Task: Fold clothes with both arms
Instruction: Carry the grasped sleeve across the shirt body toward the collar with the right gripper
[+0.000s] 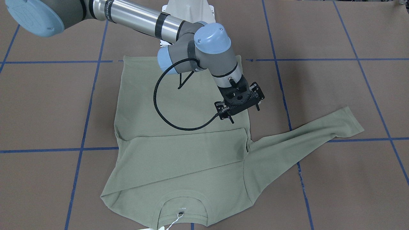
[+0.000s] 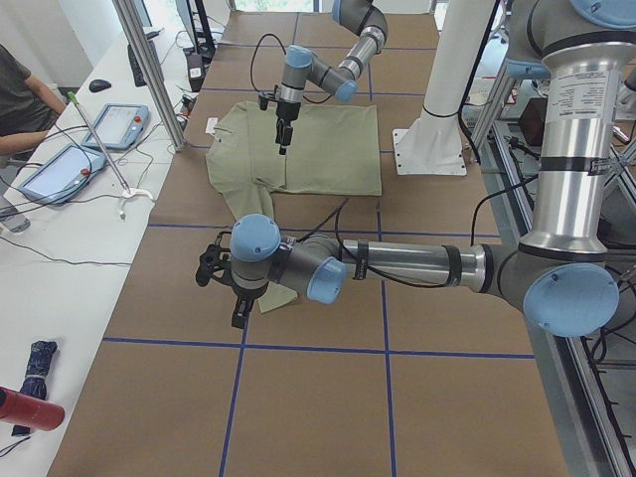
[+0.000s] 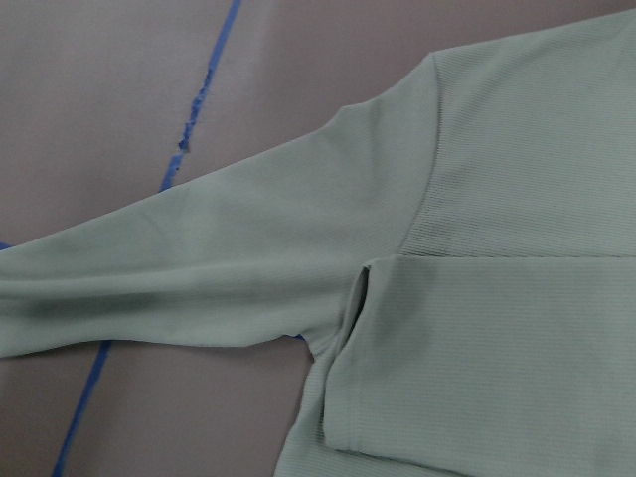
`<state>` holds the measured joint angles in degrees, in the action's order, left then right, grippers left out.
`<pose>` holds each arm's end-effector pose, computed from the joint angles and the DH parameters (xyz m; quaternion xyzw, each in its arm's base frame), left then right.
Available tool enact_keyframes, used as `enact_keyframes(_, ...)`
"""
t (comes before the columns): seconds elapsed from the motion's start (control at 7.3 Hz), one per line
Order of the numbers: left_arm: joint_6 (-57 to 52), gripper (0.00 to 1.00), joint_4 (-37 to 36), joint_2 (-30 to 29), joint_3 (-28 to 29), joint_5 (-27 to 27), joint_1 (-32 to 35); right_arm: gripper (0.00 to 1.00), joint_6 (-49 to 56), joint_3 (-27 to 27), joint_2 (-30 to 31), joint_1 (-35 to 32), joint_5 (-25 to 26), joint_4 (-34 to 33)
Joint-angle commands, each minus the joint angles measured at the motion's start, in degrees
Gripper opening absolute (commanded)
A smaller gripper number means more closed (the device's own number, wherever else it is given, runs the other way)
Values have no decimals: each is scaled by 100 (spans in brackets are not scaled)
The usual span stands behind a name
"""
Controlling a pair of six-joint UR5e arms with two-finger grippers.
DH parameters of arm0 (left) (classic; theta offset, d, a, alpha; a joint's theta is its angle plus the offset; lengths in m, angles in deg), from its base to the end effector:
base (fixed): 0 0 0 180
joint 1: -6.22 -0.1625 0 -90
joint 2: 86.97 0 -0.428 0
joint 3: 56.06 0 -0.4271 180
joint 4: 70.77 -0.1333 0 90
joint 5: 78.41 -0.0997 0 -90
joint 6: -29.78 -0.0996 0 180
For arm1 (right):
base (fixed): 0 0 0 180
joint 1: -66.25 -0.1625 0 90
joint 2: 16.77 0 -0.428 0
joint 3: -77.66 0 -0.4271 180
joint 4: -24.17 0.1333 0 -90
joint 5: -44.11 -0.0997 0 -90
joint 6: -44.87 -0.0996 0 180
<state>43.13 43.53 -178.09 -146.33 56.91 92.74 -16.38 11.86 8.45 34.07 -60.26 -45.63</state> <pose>-0.0286 -0.5583 0.5999 0.1480 0.4016 0.0079 0.9037 -0.6569 -0.5416 0.0271 0.1615 -0.4873 -0.0376 0.8573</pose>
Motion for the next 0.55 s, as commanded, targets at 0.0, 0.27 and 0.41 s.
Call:
enact_keyframes(0.0,1777,100,1325,234,36,-839,-738,100,87,-737,253,-365,-335,-1671)
enact_keyframes(0.27,3490,100,2425,542,10,-1609,-1826,100,436,-1852,1417,-831,-671,-2089)
enact_keyframes(0.41,4299,100,2664,621,18,-1997,-2328,100,796,-2118,1755,-1173,-1029,-2378)
